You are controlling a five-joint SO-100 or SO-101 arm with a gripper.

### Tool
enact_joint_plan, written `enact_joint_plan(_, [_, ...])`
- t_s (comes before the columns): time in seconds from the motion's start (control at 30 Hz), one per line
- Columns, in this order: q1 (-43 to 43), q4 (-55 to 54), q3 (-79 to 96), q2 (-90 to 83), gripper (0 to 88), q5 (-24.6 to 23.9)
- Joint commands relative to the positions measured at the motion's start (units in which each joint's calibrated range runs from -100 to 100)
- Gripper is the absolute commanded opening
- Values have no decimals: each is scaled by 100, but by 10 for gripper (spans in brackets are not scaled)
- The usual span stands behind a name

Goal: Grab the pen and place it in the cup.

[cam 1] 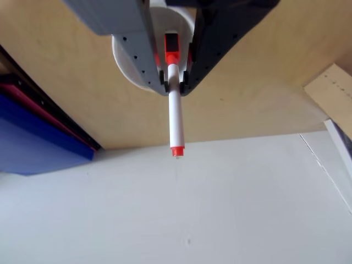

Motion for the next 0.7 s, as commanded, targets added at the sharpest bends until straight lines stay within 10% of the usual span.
enact_joint_plan(0.0, [138, -114, -166, 31, 19, -21])
enact_joint_plan(0.23, [138, -45, -93, -27, 200, -21])
enact_joint_plan(0.67, [138, -97, -3, -35, 201, -16])
